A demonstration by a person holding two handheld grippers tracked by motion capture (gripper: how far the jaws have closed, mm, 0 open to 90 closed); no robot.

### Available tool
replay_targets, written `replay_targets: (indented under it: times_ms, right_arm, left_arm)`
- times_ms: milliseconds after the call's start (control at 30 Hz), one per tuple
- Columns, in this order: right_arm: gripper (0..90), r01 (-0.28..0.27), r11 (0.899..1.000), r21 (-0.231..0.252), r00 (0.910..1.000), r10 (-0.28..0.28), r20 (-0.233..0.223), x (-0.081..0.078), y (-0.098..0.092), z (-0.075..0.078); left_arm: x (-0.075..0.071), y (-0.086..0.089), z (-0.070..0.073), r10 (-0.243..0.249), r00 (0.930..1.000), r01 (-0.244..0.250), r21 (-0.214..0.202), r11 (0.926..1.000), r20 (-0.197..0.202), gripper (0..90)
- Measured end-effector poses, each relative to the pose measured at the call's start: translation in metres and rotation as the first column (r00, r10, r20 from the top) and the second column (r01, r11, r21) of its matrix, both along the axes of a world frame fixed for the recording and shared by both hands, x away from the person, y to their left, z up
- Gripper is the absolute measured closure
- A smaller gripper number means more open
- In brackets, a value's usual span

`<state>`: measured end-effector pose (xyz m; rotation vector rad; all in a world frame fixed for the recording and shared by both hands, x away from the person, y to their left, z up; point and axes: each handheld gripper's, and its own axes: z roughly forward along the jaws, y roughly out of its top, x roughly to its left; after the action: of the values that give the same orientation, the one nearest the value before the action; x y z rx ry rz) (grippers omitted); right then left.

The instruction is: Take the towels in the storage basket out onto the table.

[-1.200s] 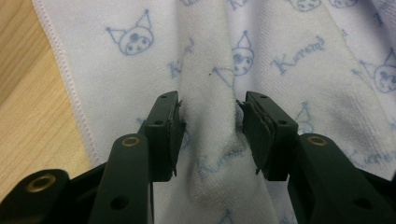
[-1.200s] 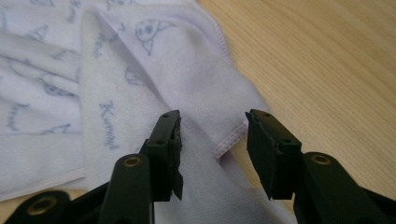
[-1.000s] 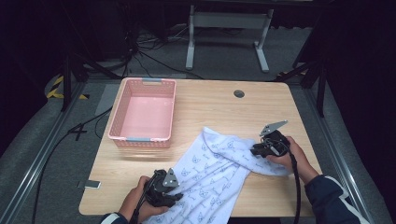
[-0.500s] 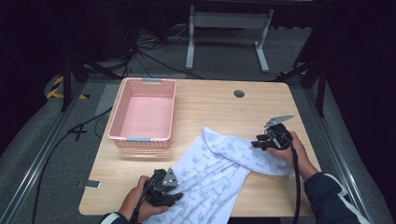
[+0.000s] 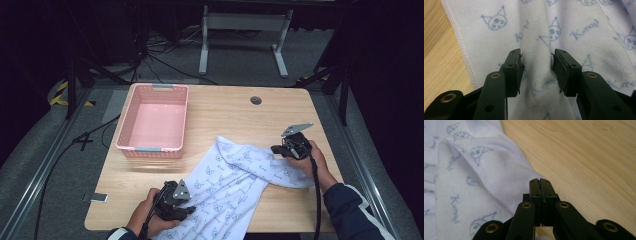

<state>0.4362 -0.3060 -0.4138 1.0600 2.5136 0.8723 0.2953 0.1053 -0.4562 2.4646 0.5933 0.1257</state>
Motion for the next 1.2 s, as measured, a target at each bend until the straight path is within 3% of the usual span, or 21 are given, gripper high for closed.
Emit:
replay_targets:
  times_ms: [33, 67, 133, 167, 200, 267, 367, 433, 467, 500, 533, 567, 667, 900, 967, 1000, 1067, 1200]
  right_arm:
    - [87.7, 0.002, 1.0, 0.011, 0.9999, -0.002, -0.01, 0.001, -0.001, 0.0]
    - [69.4, 0.011, 1.0, 0.02, 0.9995, -0.01, -0.028, 0.001, -0.002, -0.002]
    - [56.4, 0.014, 1.0, 0.025, 0.9971, -0.012, -0.075, 0.001, -0.001, -0.006]
    - [53.7, 0.013, 0.999, 0.044, 0.9939, -0.008, -0.11, -0.001, 0.0, -0.008]
    - [52.0, -0.001, 0.999, 0.052, 0.9934, 0.007, -0.114, -0.003, 0.001, -0.01]
    - [45.8, -0.018, 1.0, 0.021, 0.9919, 0.02, -0.125, -0.008, 0.004, -0.013]
    - [39.5, 0.025, 1.0, -0.017, 0.9917, -0.027, -0.126, -0.009, 0.003, -0.018]
    - [42.1, 0.03, 1.0, 0.007, 0.9889, -0.029, -0.146, -0.008, 0.001, -0.019]
    - [54.0, 0.001, 0.999, 0.041, 0.9847, 0.006, -0.174, -0.008, 0.0, -0.024]
    - [63.5, -0.025, 0.998, 0.052, 0.9847, 0.033, -0.171, -0.009, 0.0, -0.023]
    - [63.5, -0.025, 0.998, 0.052, 0.9847, 0.033, -0.171, -0.009, 0.0, -0.023]
    - [70.7, -0.052, 0.997, 0.055, 0.9855, 0.06, -0.159, -0.01, 0.001, -0.022]
    - [79.2, -0.082, 0.997, -0.015, 0.9925, 0.08, -0.092, -0.017, 0.009, -0.015]
    - [87.8, -0.035, 0.998, -0.043, 0.998, 0.037, 0.052, -0.017, 0.006, 0.004]
    - [87.9, -0.042, 0.999, -0.023, 0.998, 0.043, 0.047, -0.013, 0.005, 0.007]
    - [88.0, -0.039, 0.999, -0.038, 0.9976, 0.041, 0.055, -0.01, 0.005, 0.008]
    - [88.0, -0.023, 0.998, -0.062, 0.9962, 0.028, 0.083, -0.001, 0.005, 0.013]
    - [87.9, 0.043, 0.991, -0.13, 0.9877, -0.023, 0.155, 0.035, 0.004, 0.024]
  left_arm:
    - [0.001, 0.0, 0.0, -0.005, 0.9999, 0.005, 0.002, 1.0, 0.012, 58.1]
    - [0.0, 0.0, 0.0, -0.007, 0.9999, 0.007, 0.004, 1.0, 0.013, 58.1]
    - [0.0, 0.001, 0.0, 0.001, 1.0, -0.001, 0.0, 1.0, 0.003, 58.1]
    - [0.001, 0.002, 0.0, -0.003, 1.0, 0.003, -0.002, 1.0, 0.009, 58.1]
    - [0.0, 0.002, 0.0, -0.003, 1.0, 0.003, 0.0, 1.0, 0.009, 58.1]
    - [-0.001, 0.002, 0.0, -0.001, 0.9999, 0.001, 0.004, 1.0, 0.011, 58.1]
    - [-0.001, 0.002, 0.0, -0.001, 0.9999, 0.001, 0.005, 1.0, 0.01, 58.1]
    - [-0.001, 0.002, 0.0, -0.001, 0.9999, 0.001, 0.004, 1.0, 0.01, 58.0]
    - [0.0, 0.002, 0.0, -0.002, 1.0, 0.001, 0.004, 1.0, 0.01, 58.0]
    - [0.0, 0.002, 0.0, -0.002, 1.0, 0.001, 0.004, 1.0, 0.01, 58.0]
    - [0.0, 0.002, 0.0, -0.001, 1.0, 0.001, 0.004, 1.0, 0.01, 58.0]
    - [0.0, 0.002, 0.0, -0.002, 1.0, 0.002, 0.003, 1.0, 0.009, 58.0]
    - [0.0, 0.002, 0.0, -0.002, 1.0, 0.002, 0.004, 1.0, 0.01, 58.0]
    - [0.0, 0.002, 0.0, -0.001, 1.0, 0.001, 0.006, 1.0, 0.004, 58.1]
    - [0.0, 0.002, 0.0, 0.0, 1.0, 0.0, 0.006, 1.0, 0.004, 58.1]
    - [0.001, 0.002, 0.0, -0.004, 1.0, 0.004, 0.003, 1.0, 0.009, 58.1]
    - [0.001, 0.002, 0.0, -0.007, 1.0, 0.007, 0.005, 1.0, 0.001, 58.2]
    - [0.001, 0.007, 0.0, 0.005, 1.0, -0.005, 0.001, 1.0, -0.006, 58.9]
